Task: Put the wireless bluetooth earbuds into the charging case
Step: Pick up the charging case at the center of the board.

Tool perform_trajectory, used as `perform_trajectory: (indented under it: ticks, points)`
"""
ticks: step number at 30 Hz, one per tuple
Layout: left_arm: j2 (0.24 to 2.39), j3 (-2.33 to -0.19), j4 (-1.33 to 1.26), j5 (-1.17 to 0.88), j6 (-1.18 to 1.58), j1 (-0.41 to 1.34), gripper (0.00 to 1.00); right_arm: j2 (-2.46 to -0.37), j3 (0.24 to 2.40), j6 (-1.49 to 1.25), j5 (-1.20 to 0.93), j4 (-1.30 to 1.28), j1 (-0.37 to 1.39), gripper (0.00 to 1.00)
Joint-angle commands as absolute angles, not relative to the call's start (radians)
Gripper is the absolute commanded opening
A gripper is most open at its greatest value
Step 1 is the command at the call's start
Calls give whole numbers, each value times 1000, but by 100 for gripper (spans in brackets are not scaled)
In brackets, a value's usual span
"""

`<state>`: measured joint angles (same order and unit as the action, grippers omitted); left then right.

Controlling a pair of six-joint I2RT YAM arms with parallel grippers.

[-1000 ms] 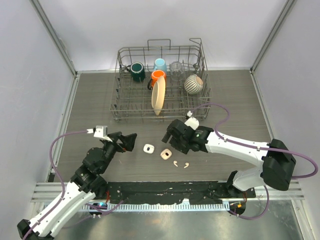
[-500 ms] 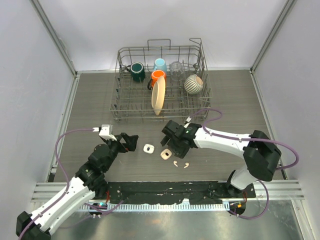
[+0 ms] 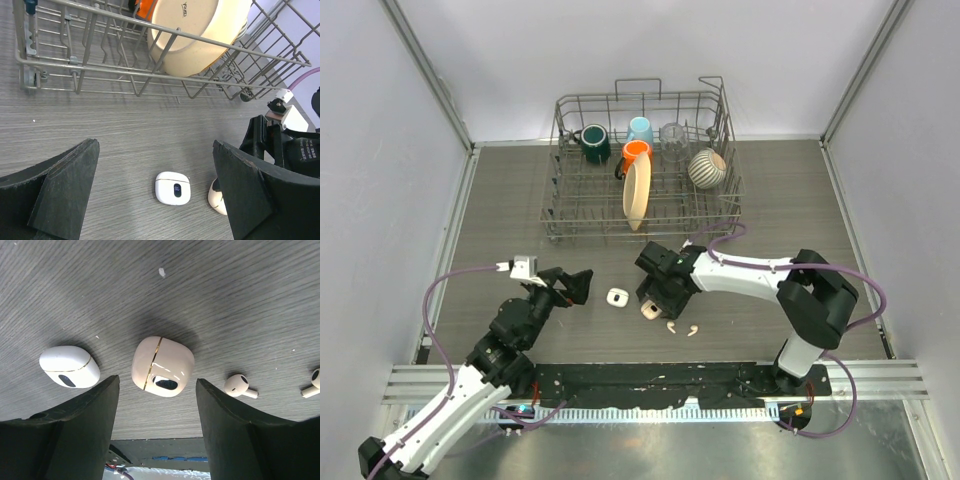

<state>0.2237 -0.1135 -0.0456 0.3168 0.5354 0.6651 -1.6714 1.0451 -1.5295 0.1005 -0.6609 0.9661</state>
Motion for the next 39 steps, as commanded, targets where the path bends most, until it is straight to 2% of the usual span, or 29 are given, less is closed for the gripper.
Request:
perform_trajectory:
  ticks: [1,19,31,39]
  points:
    - [215,-109,-52,345,503,661,100,-1689,1086,-1539,91,-657,951,67]
    - [337,-126,-124,327,485,661,100,-1726,1100,-1539,123,-683,922,67]
    - [314,-124,-110,325,476,661,100,-1724,1095,-1539,115,-678,905,58]
    - [318,-123,-107,322,477,660,100,-1729,1091,-1531,80,-658,905,62]
